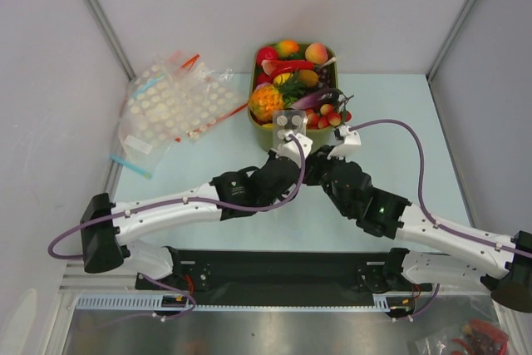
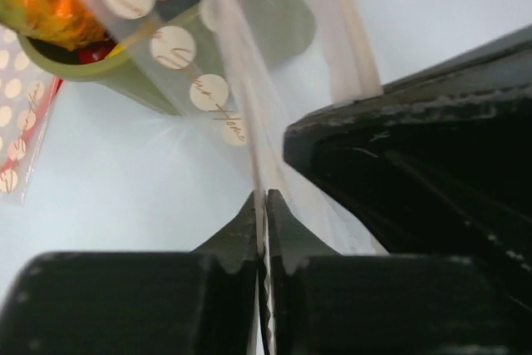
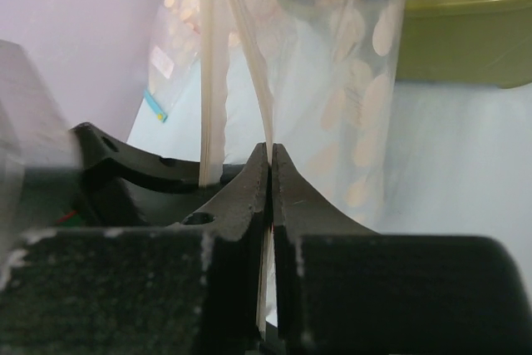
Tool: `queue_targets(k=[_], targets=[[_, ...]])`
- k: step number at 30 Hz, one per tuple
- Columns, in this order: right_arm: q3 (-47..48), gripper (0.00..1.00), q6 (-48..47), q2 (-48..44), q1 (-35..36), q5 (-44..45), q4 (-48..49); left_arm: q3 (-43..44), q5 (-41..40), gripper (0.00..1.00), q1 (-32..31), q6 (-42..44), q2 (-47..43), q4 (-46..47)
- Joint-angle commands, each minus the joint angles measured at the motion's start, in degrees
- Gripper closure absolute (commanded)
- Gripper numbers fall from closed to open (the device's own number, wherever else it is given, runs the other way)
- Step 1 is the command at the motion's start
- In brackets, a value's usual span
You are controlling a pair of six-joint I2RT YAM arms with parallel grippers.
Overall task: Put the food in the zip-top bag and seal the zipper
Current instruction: Open the zipper of the food storage bag.
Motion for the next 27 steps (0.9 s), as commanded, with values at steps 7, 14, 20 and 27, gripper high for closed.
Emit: queue_targets(k=[7, 14, 20, 27], targets=[[2.2, 0.79, 0.9, 4.6, -0.7, -0.6, 0.9, 4.9, -7.7, 1.00, -0.3, -1.3, -4.7, -7.4], [4.2, 0.63, 1.9, 9.2, -2.1, 0.1, -0.7, 5.1, -7.9, 1.00, -0.2, -2.4, -7.1, -10.0], [3.5, 0.65, 1.6, 8.9, -3.2, -3.4, -0.7, 5.1, -9.3, 1.00, 2.4, -5.2, -9.4, -13.2], [2.9, 0.66, -3.9, 8.8, -3.6, -9.6, 2.3, 2.1, -13.8, 1.00, 2.5, -7.9, -16.2, -11.8]])
